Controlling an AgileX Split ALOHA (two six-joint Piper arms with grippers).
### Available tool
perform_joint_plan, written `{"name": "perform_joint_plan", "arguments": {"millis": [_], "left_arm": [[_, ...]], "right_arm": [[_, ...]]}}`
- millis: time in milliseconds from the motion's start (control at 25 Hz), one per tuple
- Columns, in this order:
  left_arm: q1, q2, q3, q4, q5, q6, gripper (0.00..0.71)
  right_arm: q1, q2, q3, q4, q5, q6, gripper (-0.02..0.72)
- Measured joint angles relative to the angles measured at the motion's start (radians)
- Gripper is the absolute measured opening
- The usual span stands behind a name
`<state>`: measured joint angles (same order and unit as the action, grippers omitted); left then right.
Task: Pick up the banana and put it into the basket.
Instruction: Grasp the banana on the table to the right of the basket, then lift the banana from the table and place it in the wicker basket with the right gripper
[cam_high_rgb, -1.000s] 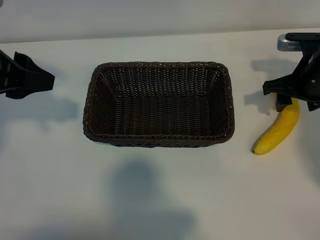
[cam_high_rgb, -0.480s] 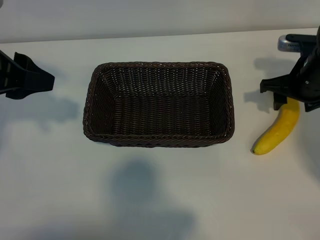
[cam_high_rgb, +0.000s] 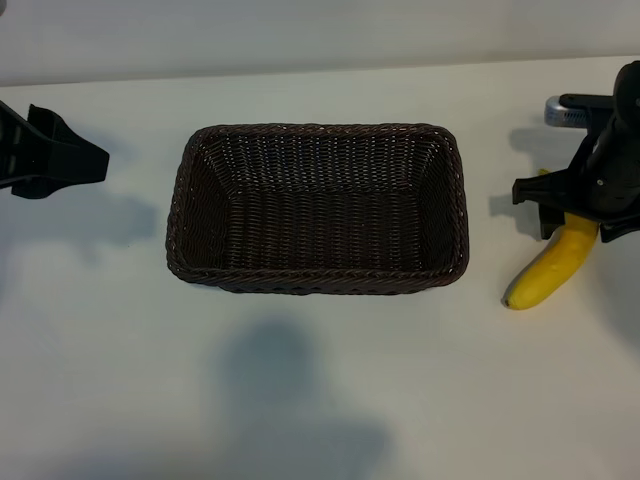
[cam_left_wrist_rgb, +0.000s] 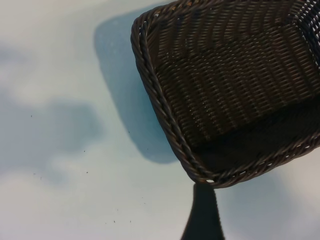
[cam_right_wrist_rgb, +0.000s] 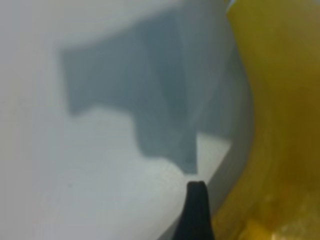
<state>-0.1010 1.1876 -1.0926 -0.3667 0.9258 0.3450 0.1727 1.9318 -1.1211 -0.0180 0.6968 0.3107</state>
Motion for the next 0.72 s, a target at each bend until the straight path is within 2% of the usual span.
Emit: {"name": "perform_joint_plan", "arguments": {"millis": [200,360,720], "left_arm": [[0.000,0.000,0.000,0.000,0.001,0.000,0.588],[0.000,0.000,0.000,0.000,0.001,0.000,0.588],[0.000,0.000,0.000,0.000,0.002,0.000,0.588]], "right_arm": [[0.000,0.034,0.001,0.000,0.000,0.000,0.579],[0.000,0.037,0.001,-0.005,0.006,0.001,0.423],[0.000,0.037,0.000,-0.033,0.012,0.007,0.425]]}}
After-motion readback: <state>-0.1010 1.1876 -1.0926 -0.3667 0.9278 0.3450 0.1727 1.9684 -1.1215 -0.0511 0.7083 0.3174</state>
